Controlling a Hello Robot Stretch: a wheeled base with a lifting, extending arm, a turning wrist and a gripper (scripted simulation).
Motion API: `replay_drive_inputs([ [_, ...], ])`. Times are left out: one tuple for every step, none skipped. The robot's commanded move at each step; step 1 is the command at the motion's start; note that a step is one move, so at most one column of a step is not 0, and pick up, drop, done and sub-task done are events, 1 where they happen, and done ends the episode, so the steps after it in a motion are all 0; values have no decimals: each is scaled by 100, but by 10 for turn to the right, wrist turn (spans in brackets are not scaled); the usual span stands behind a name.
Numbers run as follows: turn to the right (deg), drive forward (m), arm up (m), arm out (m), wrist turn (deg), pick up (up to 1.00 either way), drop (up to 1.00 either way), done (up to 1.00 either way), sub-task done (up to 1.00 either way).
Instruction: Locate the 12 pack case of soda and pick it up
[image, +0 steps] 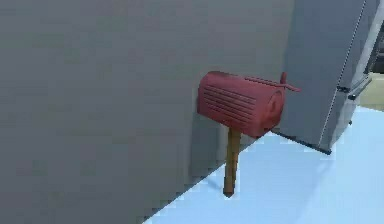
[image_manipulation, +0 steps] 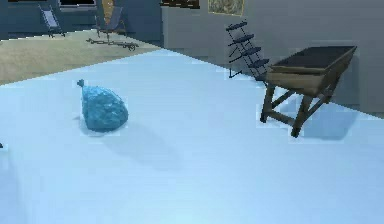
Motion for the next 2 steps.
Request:
replay_drive_inputs([
  [-180, 0, 0, 0, 0, 0, 0, 0, 0],
  [0, 70, 0, 0, 0, 0, 0, 0, 0],
])
